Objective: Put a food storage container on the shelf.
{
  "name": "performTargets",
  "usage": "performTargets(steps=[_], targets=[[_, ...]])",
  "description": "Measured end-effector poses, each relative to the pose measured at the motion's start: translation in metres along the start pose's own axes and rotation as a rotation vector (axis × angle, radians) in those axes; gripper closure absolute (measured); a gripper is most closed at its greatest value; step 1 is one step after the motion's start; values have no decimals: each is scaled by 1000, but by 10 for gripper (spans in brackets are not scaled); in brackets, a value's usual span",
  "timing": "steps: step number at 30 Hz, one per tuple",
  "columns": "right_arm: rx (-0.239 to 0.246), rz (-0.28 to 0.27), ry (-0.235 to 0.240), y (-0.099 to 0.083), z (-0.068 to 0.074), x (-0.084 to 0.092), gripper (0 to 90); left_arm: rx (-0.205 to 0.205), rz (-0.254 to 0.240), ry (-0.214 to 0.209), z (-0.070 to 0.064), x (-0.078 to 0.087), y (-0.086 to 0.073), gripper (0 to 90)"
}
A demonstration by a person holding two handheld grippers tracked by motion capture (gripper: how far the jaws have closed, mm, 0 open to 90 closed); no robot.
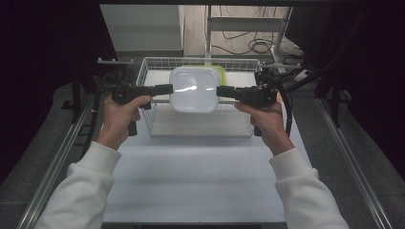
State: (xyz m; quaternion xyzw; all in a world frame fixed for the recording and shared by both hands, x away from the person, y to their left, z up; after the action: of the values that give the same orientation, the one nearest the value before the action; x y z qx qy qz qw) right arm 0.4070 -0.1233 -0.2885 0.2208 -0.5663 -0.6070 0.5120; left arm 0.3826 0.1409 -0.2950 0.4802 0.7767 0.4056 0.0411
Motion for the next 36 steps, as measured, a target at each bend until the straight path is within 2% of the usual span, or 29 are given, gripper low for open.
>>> performTargets(steps=[10, 21, 36], targets=[[3, 9, -12, 15, -13, -4, 790, 17, -3, -9, 5, -10, 16, 784], [1, 6, -21, 33, -30, -5, 790, 18, -11, -21, 10, -24, 41, 783], [-16, 8, -19, 51, -48, -13, 790, 34, 4, -10, 16, -33, 66, 781]])
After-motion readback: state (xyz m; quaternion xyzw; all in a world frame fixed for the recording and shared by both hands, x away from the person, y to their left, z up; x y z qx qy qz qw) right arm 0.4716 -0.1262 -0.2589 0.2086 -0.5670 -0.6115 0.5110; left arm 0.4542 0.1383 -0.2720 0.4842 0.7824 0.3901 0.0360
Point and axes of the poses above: each handheld gripper's, and its own axes: x roughly backward along the jaws, y roughly out of its top, z roughly to its left, the point moved 5 cm from there along -x, roughly forward along the jaws, and after that the axes turned 11 degrees about x, right-handed, at the moved point
